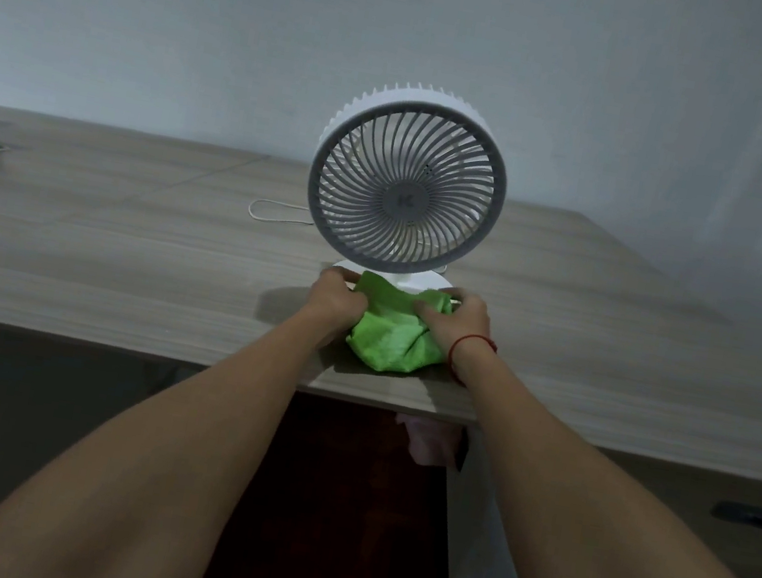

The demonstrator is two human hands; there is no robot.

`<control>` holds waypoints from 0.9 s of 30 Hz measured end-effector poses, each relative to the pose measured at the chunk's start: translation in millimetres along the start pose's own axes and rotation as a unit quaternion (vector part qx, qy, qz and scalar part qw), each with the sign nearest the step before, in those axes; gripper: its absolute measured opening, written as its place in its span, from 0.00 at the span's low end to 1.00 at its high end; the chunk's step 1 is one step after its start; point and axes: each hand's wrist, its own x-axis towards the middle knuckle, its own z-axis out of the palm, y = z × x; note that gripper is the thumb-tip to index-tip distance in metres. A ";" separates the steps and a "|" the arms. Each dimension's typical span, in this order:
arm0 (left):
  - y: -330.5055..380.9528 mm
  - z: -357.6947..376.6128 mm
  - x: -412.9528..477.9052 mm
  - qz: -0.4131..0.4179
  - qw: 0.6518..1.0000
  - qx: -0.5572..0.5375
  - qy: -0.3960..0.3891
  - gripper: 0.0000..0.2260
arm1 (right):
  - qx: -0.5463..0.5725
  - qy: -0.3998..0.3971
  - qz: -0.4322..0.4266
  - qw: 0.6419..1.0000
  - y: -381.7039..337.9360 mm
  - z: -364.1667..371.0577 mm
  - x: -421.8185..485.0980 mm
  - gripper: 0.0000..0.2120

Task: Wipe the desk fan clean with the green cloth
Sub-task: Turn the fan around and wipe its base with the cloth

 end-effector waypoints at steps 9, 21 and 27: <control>-7.9 -10.3 8.3 0.025 0.967 0.244 0.067 0.15 | -0.175 0.034 -0.051 0.983 3.7 11.6 12.3 0.17; -7.2 29.1 -10.5 0.252 0.893 0.371 -0.043 0.19 | -0.256 -0.008 -0.073 0.964 21.0 1.3 17.3 0.18; -15.6 15.6 17.3 0.230 0.848 0.463 -0.116 0.28 | -0.303 -0.009 -0.095 0.948 25.0 3.3 18.4 0.17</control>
